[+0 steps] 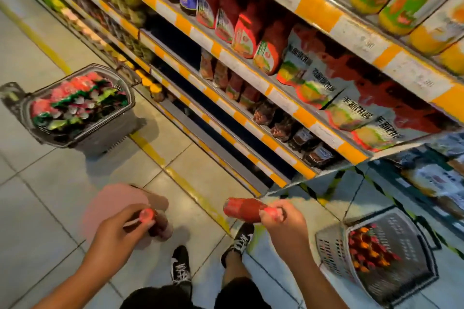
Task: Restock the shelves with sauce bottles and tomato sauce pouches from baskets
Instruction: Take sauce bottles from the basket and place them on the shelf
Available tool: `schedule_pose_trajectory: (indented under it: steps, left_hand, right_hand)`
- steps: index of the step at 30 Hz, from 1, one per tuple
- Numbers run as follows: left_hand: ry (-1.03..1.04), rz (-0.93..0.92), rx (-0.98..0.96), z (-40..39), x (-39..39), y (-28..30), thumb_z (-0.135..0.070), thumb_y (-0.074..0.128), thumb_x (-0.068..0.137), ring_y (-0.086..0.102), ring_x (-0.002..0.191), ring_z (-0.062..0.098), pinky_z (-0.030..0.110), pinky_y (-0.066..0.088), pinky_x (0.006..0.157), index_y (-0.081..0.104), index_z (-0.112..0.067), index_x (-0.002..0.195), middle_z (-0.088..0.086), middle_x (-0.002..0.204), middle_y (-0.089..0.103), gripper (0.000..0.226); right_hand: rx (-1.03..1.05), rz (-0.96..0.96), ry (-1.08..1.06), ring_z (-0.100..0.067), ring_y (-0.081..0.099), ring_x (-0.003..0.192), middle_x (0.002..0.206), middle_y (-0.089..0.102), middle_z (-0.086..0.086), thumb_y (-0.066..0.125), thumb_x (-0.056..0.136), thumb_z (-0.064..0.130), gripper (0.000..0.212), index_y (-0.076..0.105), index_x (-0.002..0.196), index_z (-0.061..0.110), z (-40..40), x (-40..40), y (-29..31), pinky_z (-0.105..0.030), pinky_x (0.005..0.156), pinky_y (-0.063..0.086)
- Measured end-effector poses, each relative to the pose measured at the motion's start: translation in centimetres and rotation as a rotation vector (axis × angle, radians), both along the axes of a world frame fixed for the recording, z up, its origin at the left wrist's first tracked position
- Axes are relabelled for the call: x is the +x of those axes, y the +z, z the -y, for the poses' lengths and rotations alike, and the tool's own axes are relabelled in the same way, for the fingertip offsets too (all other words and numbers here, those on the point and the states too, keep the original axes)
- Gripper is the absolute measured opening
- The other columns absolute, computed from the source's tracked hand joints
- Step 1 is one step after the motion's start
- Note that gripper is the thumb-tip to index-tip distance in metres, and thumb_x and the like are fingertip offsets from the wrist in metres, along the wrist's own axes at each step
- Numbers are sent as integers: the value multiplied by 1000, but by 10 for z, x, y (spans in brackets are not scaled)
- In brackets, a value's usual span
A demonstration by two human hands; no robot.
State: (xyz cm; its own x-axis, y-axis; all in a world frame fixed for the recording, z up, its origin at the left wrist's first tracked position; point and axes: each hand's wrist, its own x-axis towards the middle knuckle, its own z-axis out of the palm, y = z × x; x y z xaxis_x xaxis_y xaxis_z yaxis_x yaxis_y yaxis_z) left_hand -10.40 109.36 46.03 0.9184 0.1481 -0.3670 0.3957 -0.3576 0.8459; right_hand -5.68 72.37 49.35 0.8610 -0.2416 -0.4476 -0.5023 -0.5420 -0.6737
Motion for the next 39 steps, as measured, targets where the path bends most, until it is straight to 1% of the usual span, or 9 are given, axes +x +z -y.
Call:
schedule_pose_trajectory:
  steps: [4, 8, 14, 18, 22, 25, 32, 36, 39]
  left_hand:
    - [20, -7, 7, 22, 26, -50, -11, 81, 87, 71, 100, -1, 10, 53, 83, 74, -27, 108, -21, 104, 75, 28]
    - [87, -99, -57, 49, 47, -109, -17, 81, 90, 73, 85, 12, 26, 59, 79, 75, -27, 105, -8, 92, 78, 19]
    - [66, -115, -52, 105, 96, -183, -13, 82, 87, 70, 90, -4, 6, 49, 75, 71, -29, 95, -15, 88, 76, 21]
    - [80, -136, -50, 139, 125, -237, -9, 82, 86, 67, 79, -8, 4, 45, 67, 69, -14, 92, -2, 87, 73, 16]
    - [117, -144, -124, 169, 155, -286, -2, 83, 84, 68, 77, -6, 6, 47, 68, 70, -6, 91, 2, 89, 74, 15]
    - [125, -97, -149, 188, 176, -321, 1, 82, 82, 67, 76, -8, 8, 49, 70, 70, -2, 92, 1, 89, 73, 16]
    - [61, 73, -137, 231, 223, -402, 1, 80, 85, 66, 73, -9, 8, 48, 69, 67, 6, 95, 0, 85, 70, 18]
    - [-19, 146, -173, 257, 247, -470, -14, 83, 85, 70, 81, 4, 21, 55, 77, 71, -7, 96, 2, 90, 76, 18]
    - [-75, 230, -174, 281, 259, -514, -16, 83, 86, 71, 85, 11, 24, 56, 81, 70, -11, 92, 4, 92, 75, 15]
  right_hand:
    - [-30, -114, -3, -19, 62, 74, 80, 64, 1, 77, 89, 28, 14, 63, 88, 24, -7, 19, -72, -42, 66, 53]
    - [-30, -242, -124, -24, 61, 74, 82, 63, -3, 75, 84, 29, 17, 61, 84, 20, -2, 39, -146, -43, 65, 50]
    - [24, -333, -346, -25, 69, 77, 83, 70, -3, 76, 75, 39, 21, 65, 86, 24, 27, 51, -235, -51, 72, 59]
    - [36, -278, -517, -30, 73, 78, 84, 73, -7, 80, 77, 33, 17, 68, 82, 22, 46, 65, -282, -48, 74, 63]
    - [115, -200, -751, -22, 68, 59, 81, 72, -14, 83, 84, 20, 20, 64, 85, 15, 60, 79, -325, -42, 70, 63]
    - [169, -133, -836, -23, 63, 56, 73, 70, -14, 82, 85, 17, 22, 61, 83, 14, 68, 86, -358, -42, 68, 58]
    - [195, -77, -788, -24, 58, 52, 59, 64, -11, 79, 83, 21, 25, 67, 61, 16, 98, 121, -441, -35, 58, 49]
    - [371, -102, -812, -23, 50, 55, 65, 52, -15, 76, 87, 8, 20, 60, 74, 6, 125, 142, -480, -40, 67, 49]
    - [413, -81, -771, -23, 44, 55, 73, 44, -17, 74, 90, 2, 24, 53, 79, 5, 139, 156, -501, -39, 64, 47]
